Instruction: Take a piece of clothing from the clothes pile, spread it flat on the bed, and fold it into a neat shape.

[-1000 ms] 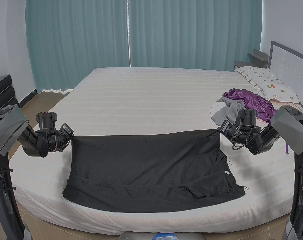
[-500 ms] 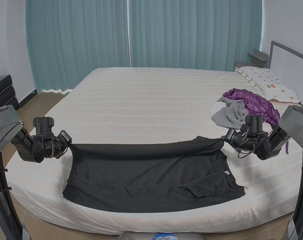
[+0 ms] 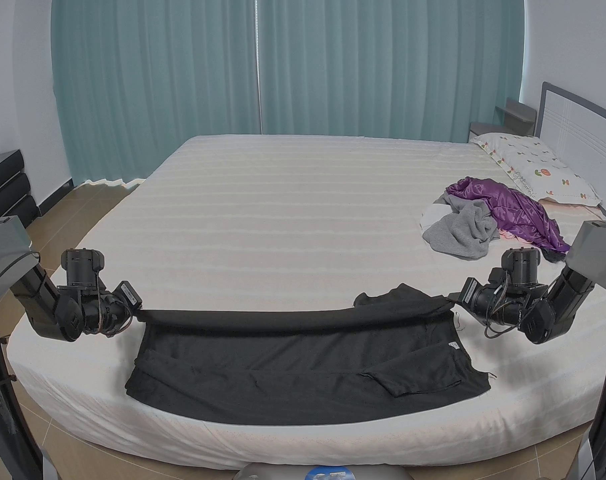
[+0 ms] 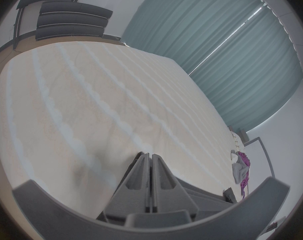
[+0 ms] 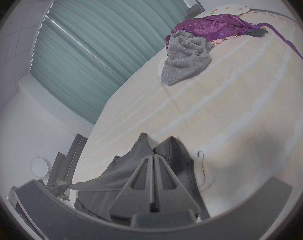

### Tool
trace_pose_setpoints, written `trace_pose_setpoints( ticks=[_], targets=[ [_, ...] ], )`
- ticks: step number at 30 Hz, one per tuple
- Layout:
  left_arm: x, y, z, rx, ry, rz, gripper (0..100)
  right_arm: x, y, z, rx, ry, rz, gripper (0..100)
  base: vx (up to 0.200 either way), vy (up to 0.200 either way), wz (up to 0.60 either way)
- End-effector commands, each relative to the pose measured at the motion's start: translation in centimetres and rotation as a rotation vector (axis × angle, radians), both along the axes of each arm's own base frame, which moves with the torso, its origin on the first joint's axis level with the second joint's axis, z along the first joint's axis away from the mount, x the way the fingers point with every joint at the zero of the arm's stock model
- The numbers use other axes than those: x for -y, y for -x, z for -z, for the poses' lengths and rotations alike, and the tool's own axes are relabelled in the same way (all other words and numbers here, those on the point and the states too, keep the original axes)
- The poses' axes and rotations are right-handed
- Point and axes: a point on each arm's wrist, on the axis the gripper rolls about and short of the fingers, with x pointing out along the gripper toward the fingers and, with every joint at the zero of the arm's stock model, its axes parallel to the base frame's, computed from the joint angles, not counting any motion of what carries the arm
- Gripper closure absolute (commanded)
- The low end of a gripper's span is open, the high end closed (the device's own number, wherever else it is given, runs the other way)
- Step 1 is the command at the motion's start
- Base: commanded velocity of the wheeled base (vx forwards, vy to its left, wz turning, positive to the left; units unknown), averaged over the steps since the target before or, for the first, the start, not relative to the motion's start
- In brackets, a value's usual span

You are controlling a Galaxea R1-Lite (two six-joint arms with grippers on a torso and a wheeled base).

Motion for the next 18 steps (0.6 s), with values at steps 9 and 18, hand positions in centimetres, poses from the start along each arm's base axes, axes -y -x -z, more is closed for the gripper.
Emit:
trace_pose_setpoints(
  ticks=[9, 18],
  targets=[
    [0.5, 3.3, 2.0, -0.122, -0.051, 0.063, 100, 0.2, 2.6, 2.6, -0.071, 0.042, -0.038, 100, 0.000, 0.000, 0.00],
    [0.7, 4.1, 3.0, -0.168, -0.060, 0.081, 100, 0.2, 3.2, 3.7, -0.099, 0.086, -0.068, 100, 0.000, 0.000, 0.00]
  ],
)
